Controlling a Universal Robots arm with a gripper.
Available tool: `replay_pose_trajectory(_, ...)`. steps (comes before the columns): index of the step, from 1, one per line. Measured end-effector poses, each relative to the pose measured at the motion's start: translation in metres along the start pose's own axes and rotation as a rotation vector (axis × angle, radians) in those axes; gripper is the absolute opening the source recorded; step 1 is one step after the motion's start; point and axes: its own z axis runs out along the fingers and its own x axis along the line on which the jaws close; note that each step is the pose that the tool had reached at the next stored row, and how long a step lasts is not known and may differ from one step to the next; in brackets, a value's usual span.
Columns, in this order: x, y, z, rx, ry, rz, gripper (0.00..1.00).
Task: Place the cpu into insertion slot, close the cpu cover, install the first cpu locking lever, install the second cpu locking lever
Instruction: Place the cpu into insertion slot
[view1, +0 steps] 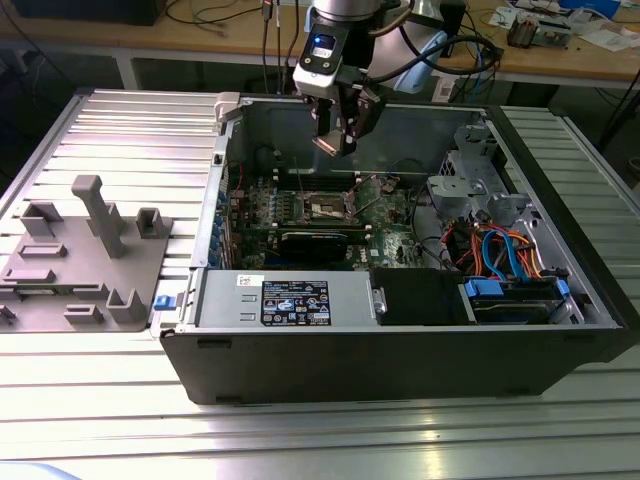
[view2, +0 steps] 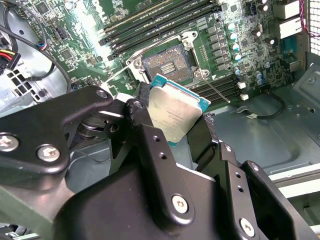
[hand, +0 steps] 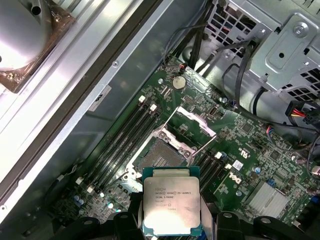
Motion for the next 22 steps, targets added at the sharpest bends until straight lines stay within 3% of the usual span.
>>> replay_pose_trajectory(22, 0.0000, 0.0000, 0.0000, 0.0001, -0.0008, 0.017, 0.54)
